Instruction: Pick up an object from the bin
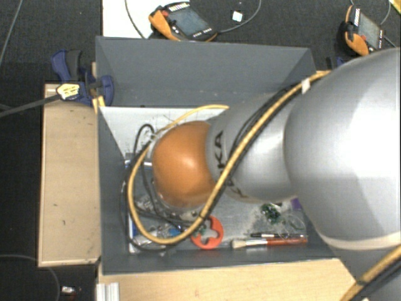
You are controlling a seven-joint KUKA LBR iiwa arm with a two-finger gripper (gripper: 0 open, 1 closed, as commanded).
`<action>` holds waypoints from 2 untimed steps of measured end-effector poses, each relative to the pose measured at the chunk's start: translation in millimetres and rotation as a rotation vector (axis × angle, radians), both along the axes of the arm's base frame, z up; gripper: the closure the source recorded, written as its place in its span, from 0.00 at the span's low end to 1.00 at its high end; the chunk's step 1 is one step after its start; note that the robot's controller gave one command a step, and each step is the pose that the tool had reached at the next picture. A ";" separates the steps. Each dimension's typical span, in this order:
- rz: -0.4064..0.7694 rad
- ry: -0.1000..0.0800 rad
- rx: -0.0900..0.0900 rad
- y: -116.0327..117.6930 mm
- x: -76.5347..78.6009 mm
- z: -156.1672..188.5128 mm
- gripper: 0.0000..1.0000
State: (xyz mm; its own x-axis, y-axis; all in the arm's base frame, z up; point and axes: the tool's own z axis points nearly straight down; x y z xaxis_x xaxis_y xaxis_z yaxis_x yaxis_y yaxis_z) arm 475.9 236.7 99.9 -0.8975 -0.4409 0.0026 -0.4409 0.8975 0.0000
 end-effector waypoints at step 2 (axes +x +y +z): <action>0.114 -0.004 0.003 -12.8 3.1 -29.6 1.00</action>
Offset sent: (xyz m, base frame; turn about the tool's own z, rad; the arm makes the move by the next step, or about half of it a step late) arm 0.0025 -0.0131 -0.0299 -0.1172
